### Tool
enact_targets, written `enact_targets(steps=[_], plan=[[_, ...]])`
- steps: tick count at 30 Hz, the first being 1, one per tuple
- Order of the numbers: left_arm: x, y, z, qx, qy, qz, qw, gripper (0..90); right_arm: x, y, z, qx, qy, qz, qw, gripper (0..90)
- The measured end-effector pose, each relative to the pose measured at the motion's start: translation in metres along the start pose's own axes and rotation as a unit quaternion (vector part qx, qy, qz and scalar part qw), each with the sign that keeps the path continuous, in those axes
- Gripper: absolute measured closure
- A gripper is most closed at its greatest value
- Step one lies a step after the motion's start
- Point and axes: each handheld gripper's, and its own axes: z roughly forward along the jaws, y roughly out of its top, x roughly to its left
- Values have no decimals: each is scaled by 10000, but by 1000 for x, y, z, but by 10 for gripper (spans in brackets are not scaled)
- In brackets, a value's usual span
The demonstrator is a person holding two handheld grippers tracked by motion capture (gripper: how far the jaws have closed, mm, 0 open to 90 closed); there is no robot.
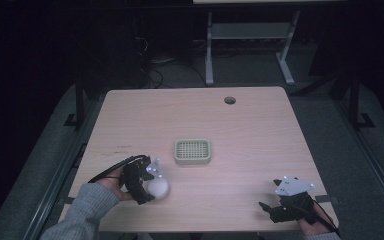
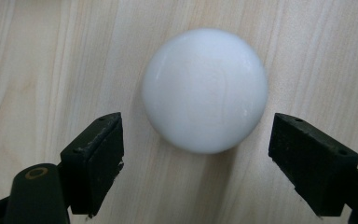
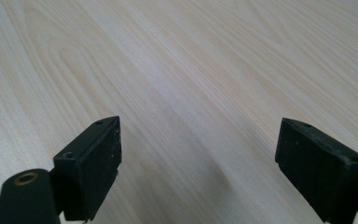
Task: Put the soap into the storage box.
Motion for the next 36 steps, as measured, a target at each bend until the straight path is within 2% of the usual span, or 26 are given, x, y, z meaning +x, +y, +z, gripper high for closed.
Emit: enact_targets(steps=[12, 18, 36], plan=[[3, 12, 5, 100, -197, 87, 9997, 179, 0, 0, 0, 3, 24, -7, 10000, 139], [6, 18, 10, 140, -364, 67, 9992, 178, 0, 0, 0, 4, 32, -2, 10000, 139], [11, 24, 22, 329, -523, 113, 9980, 178, 1, 0, 0, 7, 51, 2, 10000, 139]])
